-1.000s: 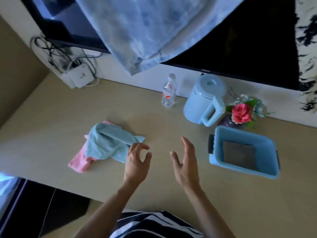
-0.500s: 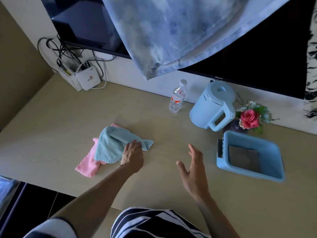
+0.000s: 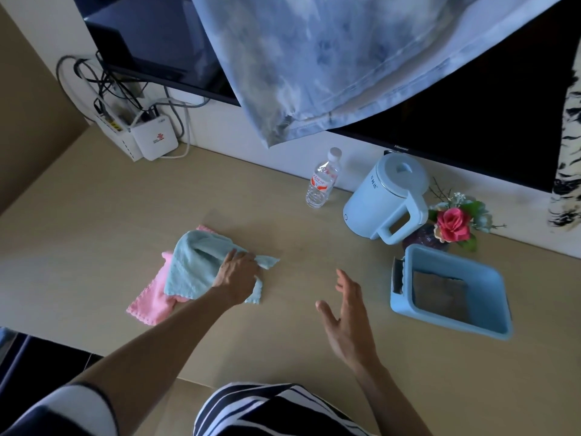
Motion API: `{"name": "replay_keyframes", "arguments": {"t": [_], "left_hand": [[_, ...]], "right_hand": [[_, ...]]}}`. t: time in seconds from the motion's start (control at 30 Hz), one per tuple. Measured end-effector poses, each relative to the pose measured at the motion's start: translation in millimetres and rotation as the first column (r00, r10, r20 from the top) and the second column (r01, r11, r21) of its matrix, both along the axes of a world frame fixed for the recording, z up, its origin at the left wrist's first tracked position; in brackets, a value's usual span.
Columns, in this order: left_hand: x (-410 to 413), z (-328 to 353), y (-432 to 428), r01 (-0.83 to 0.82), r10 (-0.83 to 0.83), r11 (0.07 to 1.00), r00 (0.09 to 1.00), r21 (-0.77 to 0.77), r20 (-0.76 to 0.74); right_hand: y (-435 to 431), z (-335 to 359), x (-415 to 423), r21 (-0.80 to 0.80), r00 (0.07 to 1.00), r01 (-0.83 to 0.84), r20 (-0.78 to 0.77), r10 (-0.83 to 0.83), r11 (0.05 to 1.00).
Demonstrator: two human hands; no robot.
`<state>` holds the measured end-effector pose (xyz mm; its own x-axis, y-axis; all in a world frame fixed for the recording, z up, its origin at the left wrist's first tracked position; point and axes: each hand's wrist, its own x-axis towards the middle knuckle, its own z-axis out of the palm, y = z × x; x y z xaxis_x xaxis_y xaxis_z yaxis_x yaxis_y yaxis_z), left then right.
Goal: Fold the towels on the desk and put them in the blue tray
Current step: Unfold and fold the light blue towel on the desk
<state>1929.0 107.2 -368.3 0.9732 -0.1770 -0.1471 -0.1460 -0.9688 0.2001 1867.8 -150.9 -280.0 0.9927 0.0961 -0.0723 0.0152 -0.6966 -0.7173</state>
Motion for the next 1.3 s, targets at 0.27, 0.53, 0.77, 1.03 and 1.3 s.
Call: {"name": "replay_keyframes", "arguments": {"t": [0.27,0.53,0.77,1.03,1.3], "left_hand": [[10.3,86.2,-24.9,-0.183,0.311,0.689,0.949,-0.701,0.058],[1.2,153.1,-53.7,-0.051,0.112,0.608,0.993,-0.793,0.023],[1.5,175.4,-68.0,-0.048,-0.024,0.486,0.997,-0.872,-0.068],[1.8,174.0,-68.8,0.102,-0.027,0.700,0.993,-0.707,0.117],[-3.8,182.7,-87.1,0.202,-0.001,0.647,0.965,-0.735,0.264]], "right_hand": [[7.4,19.4,17.9,0.104,1.000,-0.026,0.018,0.024,0.994],[20.2,82.2,55.0,0.323,0.990,-0.139,0.076,0.120,0.936],[15.2,110.9,65.7,0.406,0.992,-0.034,-0.096,0.080,0.913],[0.1,122.6,67.4,0.611,0.990,0.108,-0.137,-0.029,0.784],[2.5,134.2,63.0,0.822,0.969,0.239,-0.236,-0.073,0.516]]}}
